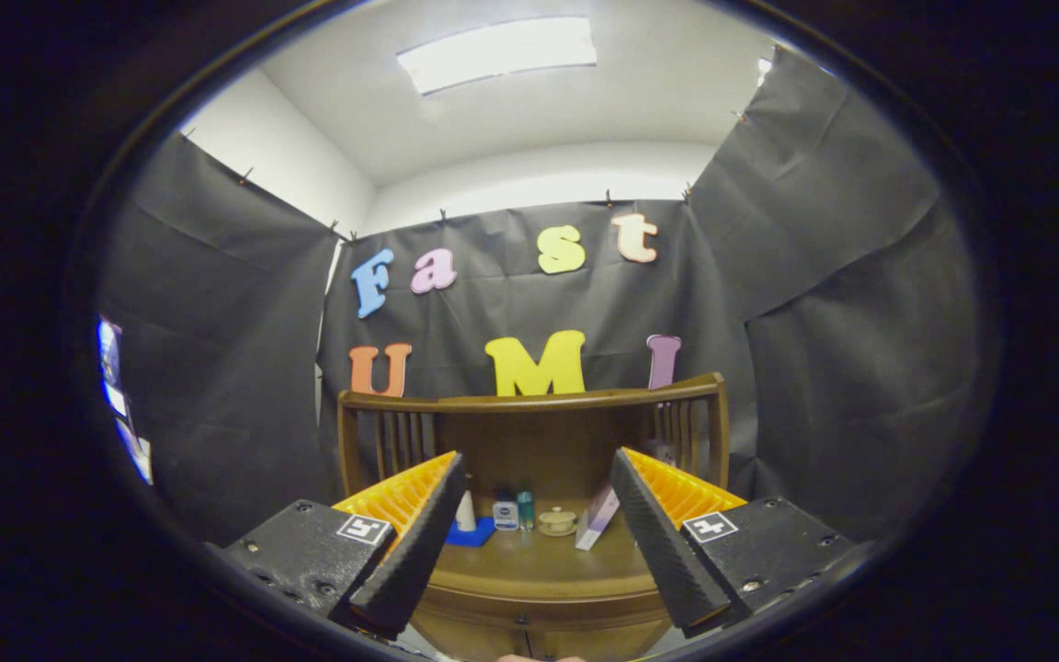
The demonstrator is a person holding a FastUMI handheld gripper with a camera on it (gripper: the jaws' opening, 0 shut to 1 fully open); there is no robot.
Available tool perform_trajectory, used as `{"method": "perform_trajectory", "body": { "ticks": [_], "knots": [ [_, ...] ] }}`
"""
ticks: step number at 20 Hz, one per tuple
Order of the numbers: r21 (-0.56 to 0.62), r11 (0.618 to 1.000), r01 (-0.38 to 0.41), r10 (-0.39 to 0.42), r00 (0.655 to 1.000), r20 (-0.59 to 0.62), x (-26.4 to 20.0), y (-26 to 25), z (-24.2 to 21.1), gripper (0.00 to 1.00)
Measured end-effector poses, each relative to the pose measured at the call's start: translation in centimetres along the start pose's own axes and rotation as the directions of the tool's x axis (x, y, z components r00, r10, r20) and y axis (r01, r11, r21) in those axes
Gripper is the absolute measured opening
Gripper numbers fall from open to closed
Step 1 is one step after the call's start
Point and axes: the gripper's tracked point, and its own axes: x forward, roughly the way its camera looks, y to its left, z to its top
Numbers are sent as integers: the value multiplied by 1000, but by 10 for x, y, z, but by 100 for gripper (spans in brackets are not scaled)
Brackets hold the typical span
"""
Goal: Pull open the drawer, take out the items inside it, and place them on the countertop above the cabinet.
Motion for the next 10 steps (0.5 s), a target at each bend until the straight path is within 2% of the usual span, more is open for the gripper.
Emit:
{"method": "perform_trajectory", "body": {
  "ticks": [5, 10],
  "knots": [
    [-24, 1000, -1, 0, 1000, -22, 19, 9, -46, 100],
    [-25, 1000, -11, 9, 995, -98, 33, 17, -112, 100]
  ]
}}
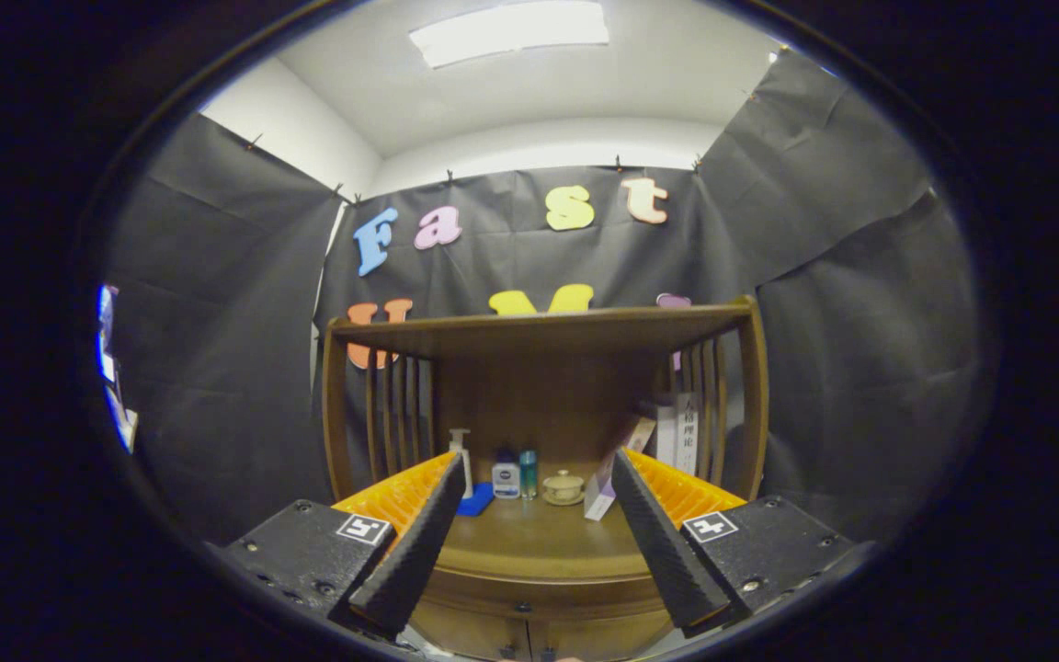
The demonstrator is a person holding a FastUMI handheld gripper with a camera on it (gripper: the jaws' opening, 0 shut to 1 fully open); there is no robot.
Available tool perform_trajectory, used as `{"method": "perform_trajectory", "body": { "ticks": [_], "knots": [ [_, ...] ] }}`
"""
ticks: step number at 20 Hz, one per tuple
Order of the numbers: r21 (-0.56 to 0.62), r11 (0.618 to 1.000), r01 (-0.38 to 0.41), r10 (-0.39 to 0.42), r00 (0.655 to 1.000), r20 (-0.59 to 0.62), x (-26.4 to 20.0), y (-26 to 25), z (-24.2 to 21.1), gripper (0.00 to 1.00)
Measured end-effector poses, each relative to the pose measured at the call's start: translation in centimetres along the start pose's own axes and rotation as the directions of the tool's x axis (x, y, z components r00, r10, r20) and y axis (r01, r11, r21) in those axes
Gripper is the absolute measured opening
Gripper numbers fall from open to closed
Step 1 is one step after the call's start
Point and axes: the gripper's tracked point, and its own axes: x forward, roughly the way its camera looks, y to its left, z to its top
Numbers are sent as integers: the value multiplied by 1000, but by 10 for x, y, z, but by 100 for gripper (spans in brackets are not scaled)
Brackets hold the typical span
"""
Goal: Pull open the drawer, take out the items inside it, and place them on the countertop above the cabinet.
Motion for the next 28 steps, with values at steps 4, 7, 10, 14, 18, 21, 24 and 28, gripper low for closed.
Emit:
{"method": "perform_trajectory", "body": {
  "ticks": [4, 7, 10, 14, 18, 21, 24, 28],
  "knots": [
    [-1, 1000, -19, 19, 998, -61, 19, 8, -51, 97],
    [-5, 1000, -20, 19, 995, -100, 28, 8, -89, 96],
    [-4, 1000, -8, 8, 991, -137, 40, 5, -123, 93],
    [-14, 1000, 13, -16, 979, -202, 57, 1, -175, 86],
    [-7, 1000, 21, -22, 959, -284, 68, 2, -230, 78],
    [3, 1000, 26, -23, 939, -343, 80, 1, -263, 73],
    [3, 999, 36, -32, 927, -373, 86, 1, -285, 65],
    [-18, 999, 44, -47, 918, -393, 91, 5, -304, 59]
  ]
}}
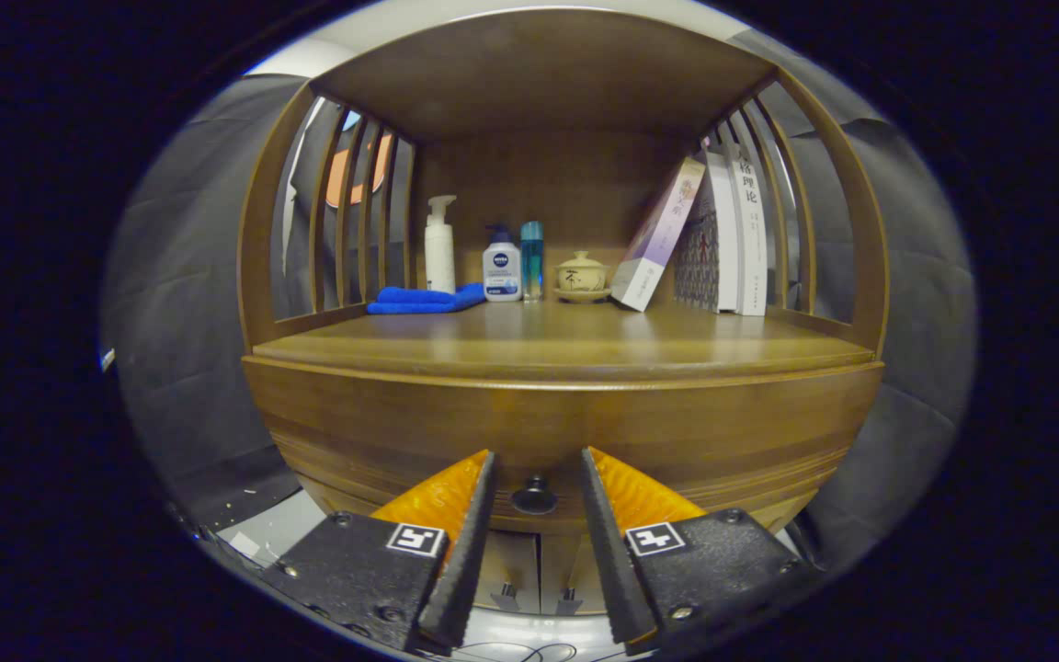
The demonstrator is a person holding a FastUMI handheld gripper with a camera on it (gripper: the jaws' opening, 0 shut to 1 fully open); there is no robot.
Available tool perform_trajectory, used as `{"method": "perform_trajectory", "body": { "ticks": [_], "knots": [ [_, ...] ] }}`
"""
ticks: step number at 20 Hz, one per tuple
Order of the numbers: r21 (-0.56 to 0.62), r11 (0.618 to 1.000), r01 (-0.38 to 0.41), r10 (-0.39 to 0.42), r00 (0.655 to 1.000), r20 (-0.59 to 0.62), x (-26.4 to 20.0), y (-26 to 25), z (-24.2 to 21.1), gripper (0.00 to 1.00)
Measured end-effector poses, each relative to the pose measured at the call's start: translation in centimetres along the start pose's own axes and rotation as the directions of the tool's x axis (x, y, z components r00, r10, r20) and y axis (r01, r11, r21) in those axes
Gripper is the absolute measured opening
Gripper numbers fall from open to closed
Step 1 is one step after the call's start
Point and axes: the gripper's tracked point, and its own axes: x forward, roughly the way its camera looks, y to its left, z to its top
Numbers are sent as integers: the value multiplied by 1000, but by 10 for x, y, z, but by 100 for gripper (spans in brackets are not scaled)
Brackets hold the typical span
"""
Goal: Pull open the drawer, take out the items inside it, and place them on the countertop above the cabinet.
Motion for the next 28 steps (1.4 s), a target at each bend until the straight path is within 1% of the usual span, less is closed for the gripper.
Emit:
{"method": "perform_trajectory", "body": {
  "ticks": [5, 7, 10, 11, 13, 16, 20, 25, 28],
  "knots": [
    [1, 999, 49, -49, 999, -17, 5, 2, -17, 39],
    [-19, 997, 70, -70, 998, 4, 7, 2, -16, 31],
    [48, 997, 57, -56, 998, -25, 4, 3, -16, 27],
    [55, 997, 52, -51, 998, -36, 5, 3, -17, 24],
    [31, 998, 61, -60, 997, -52, 3, 2, -18, 21],
    [4, 998, 68, -67, 996, -52, -8, 1, -22, 22],
    [34, 999, 39, -37, 997, -64, -38, 6, -30, 22],
    [18, 1000, 19, -18, 998, -65, -72, 7, -41, 22],
    [22, 1000, -10, 12, 996, -83, -96, 9, -47, 22]
  ]
}}
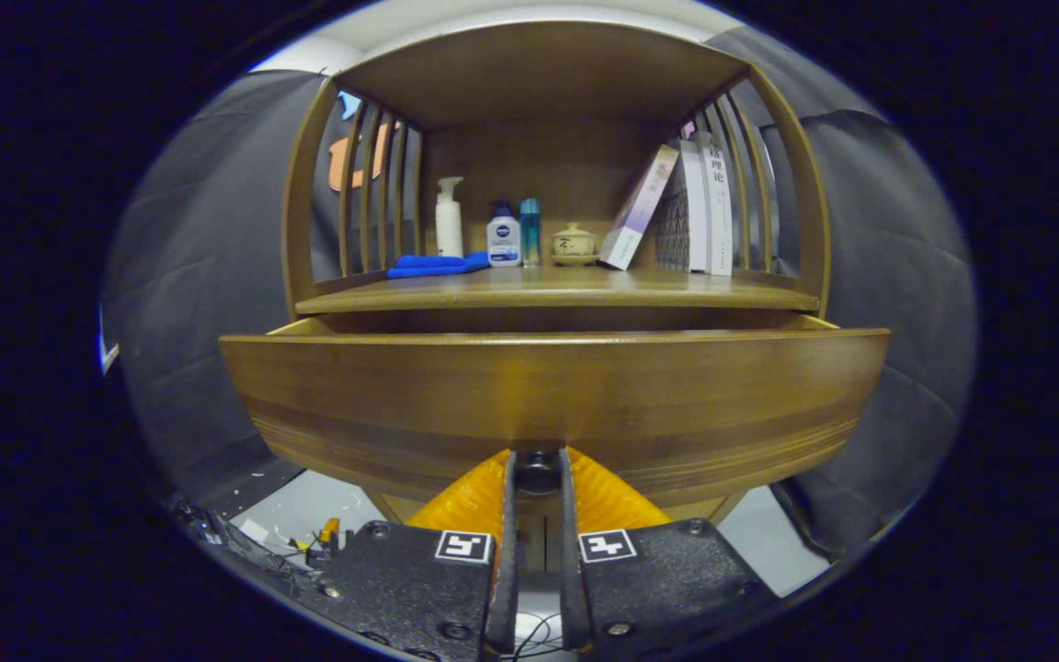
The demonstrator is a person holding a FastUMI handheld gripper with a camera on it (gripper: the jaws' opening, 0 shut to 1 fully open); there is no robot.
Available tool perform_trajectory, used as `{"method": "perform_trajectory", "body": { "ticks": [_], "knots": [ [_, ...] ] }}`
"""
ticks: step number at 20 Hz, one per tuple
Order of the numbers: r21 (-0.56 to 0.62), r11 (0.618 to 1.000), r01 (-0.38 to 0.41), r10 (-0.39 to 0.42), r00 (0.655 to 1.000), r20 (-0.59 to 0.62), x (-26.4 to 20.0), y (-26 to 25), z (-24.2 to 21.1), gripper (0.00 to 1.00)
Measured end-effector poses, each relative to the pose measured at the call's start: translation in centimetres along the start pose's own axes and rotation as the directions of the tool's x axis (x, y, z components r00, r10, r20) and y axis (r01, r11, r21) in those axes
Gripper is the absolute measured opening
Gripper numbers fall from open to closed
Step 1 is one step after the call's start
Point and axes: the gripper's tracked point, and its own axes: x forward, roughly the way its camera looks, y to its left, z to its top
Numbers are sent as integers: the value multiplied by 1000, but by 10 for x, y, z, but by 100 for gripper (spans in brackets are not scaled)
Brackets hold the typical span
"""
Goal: Pull open the drawer, take out the items inside it, and place them on the countertop above the cabinet.
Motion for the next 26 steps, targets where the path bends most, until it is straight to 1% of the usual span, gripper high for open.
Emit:
{"method": "perform_trajectory", "body": {
  "ticks": [7, 10, 13, 15, 20, 21, 22, 26],
  "knots": [
    [-28, 999, -23, 22, 999, -35, -43, 1, -24, 22],
    [-53, 998, -27, 25, 999, -32, -62, 0, -29, 21],
    [-90, 995, -47, 44, 998, -42, -78, 1, -41, 22],
    [-94, 994, -63, 58, 997, -54, -89, 0, -47, 22],
    [-99, 993, -69, 60, 994, -89, -95, -1, -52, 22],
    [-100, 993, -66, 55, 993, -106, -97, -2, -52, 23],
    [-99, 993, -64, 52, 991, -123, -101, -3, -52, 26],
    [-118, 982, -145, 127, 981, -146, -127, 10, -32, 46]
  ]
}}
